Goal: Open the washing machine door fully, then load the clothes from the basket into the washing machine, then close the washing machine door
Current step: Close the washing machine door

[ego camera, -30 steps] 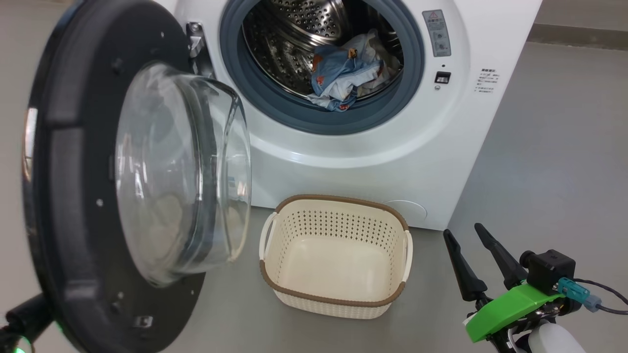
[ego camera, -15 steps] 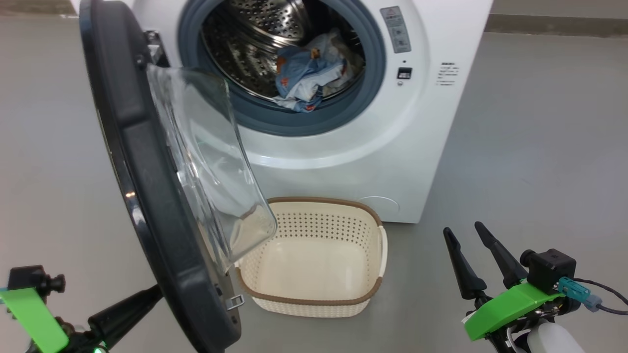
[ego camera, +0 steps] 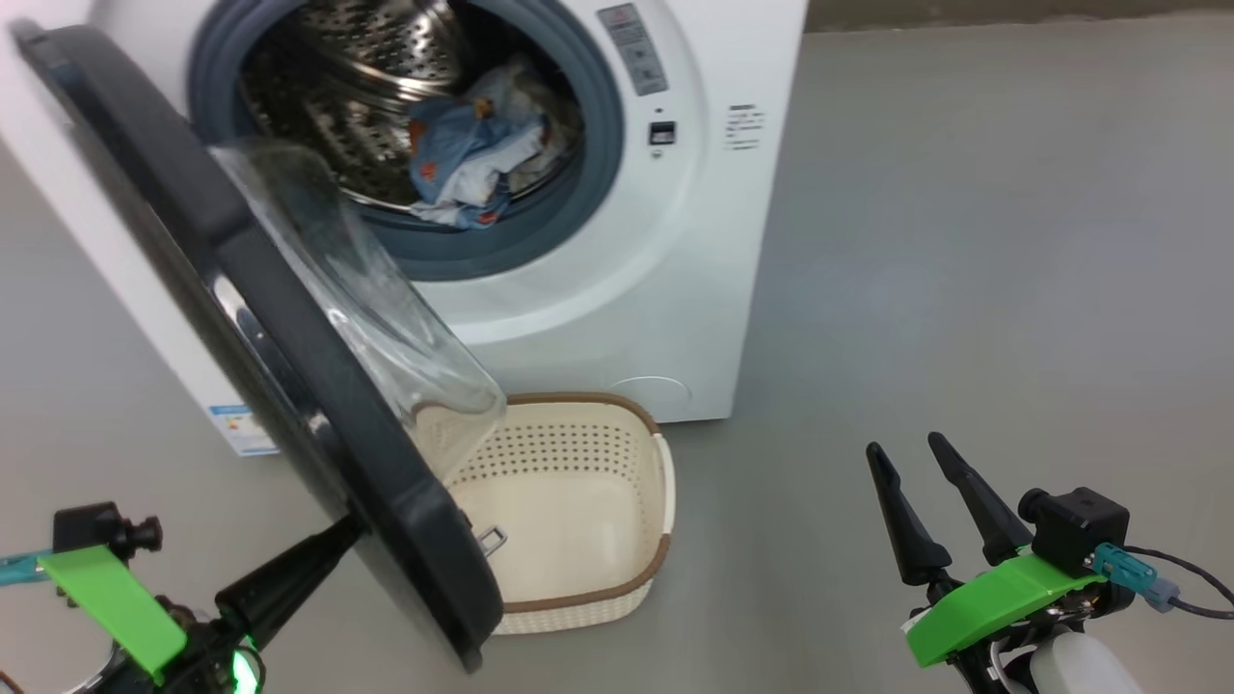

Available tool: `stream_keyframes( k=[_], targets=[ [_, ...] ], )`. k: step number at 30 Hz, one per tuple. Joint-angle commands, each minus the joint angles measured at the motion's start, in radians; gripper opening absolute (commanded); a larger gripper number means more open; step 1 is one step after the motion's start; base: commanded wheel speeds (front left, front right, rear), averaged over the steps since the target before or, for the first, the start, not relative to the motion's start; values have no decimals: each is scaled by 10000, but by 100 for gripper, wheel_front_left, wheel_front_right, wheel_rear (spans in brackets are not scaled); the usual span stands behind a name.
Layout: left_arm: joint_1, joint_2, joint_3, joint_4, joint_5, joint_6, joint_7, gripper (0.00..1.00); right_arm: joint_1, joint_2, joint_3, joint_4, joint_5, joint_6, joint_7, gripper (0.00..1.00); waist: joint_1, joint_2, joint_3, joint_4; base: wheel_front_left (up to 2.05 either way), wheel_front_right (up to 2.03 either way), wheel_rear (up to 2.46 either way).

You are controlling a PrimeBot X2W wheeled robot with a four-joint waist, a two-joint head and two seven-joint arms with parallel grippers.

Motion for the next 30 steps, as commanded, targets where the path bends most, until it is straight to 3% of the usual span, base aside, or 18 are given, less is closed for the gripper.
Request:
stream_keyframes(
  k=[1, 16, 30],
  targets=[
    [-630, 17, 228, -173, 152, -160, -145, 0, -287, 0, 187, -273, 6, 16, -49, 100, 0, 0, 102, -593, 0, 0, 0],
    [-2185, -414, -410, 1475, 812, -856, -1849, 0, -360, 55, 151, -335, -6, 16, -49, 100, 0, 0, 365, -1520, 0, 0, 0],
    [-2803, -471, -670, 2524, 1020, -1151, -2782, 0, -311, 40, 108, -258, -13, 16, -49, 100, 0, 0, 271, -1527, 0, 0, 0]
  ],
)
